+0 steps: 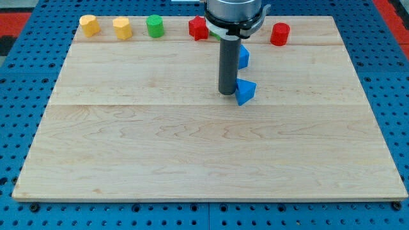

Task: Place the blue triangle below the blue cube

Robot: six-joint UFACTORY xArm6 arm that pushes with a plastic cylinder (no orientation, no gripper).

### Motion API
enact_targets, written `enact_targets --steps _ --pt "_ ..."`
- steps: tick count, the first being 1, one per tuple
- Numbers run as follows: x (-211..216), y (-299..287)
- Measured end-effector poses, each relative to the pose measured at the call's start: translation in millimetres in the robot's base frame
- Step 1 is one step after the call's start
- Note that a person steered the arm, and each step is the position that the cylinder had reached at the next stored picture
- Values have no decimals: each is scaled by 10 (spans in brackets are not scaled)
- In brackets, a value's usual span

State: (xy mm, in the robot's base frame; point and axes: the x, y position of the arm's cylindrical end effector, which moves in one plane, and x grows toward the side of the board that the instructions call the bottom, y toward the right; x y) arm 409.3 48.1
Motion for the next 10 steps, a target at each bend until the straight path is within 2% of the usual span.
enact_targets --steps 1,2,3,4,5,6,8,9,10 --pt "-177 73" --pt "-565 17" --pt "-572 425" --pt "-556 582" --pt "-977 668" --pt "-1153 507" --pt "-846 316" --pt "-639 535" --pt "-430 1155"
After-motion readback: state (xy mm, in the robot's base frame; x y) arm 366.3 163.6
